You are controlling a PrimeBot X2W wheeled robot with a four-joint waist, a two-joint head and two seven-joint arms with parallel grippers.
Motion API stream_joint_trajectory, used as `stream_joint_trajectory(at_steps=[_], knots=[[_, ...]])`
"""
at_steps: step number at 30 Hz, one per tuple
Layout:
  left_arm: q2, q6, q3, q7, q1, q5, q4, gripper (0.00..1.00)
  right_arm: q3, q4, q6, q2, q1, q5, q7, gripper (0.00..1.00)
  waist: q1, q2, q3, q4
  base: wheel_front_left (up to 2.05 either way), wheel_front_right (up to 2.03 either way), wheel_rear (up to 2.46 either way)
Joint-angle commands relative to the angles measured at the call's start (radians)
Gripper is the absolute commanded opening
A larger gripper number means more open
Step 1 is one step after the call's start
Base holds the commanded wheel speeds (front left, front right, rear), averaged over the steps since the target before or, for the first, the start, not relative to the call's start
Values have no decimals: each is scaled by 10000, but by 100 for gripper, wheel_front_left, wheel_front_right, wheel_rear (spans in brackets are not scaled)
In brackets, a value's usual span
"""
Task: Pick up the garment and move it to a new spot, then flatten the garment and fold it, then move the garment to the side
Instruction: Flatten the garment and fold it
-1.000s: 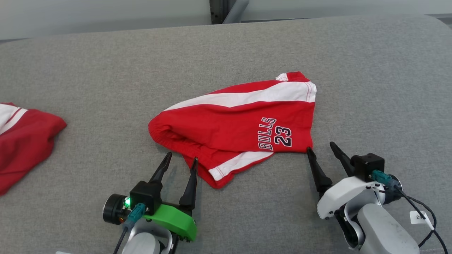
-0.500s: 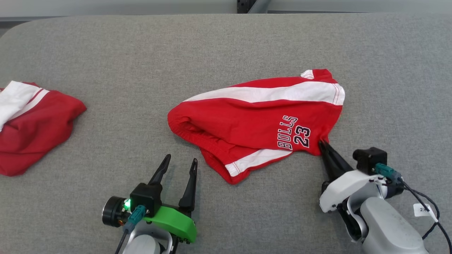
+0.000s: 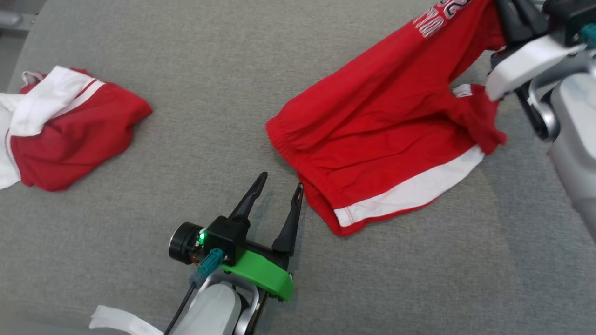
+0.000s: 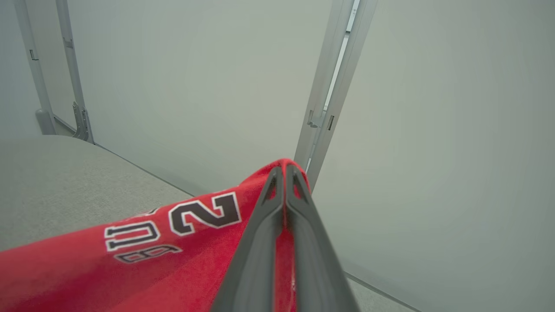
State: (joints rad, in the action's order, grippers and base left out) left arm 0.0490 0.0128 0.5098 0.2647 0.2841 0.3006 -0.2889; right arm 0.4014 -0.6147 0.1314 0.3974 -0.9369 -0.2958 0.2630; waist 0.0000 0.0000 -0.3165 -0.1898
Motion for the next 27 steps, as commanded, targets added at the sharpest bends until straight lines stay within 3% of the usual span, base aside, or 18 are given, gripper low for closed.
stream_joint_trajectory(at_steps=[1, 2, 6, 12, 19, 27], knots=[[30, -70, 153, -4, 206, 62, 118, 100, -100, -528, -13, 75, -596, 158, 26, 21, 0, 0, -623, -1081, 0, 0, 0], [30, -106, 287, -6, 244, 140, 167, 100, -248, -1020, -13, 12, -904, 173, 27, 100, 0, 0, -691, -1219, 0, 0, 0], [30, -231, 612, -6, 150, 375, 307, 100, -932, -1926, -12, -314, -1525, 512, 27, 100, 0, 0, -727, -1391, 0, 0, 0], [29, -143, 626, -4, -189, 375, 145, 100, -1432, -1373, -15, -617, 353, 267, 27, 100, 0, 0, -209, -813, 0, 0, 0], [31, 40, 514, -4, -311, 106, 40, 100, -2145, -920, -13, -382, 2842, -623, 27, 100, 0, 0, -30, -286, 0, 0, 0], [32, 140, 453, -6, -360, 55, 3, 100, -1893, -795, -12, -142, 3349, -1201, 27, 100, 0, 0, -200, -375, 0, 0, 0]])
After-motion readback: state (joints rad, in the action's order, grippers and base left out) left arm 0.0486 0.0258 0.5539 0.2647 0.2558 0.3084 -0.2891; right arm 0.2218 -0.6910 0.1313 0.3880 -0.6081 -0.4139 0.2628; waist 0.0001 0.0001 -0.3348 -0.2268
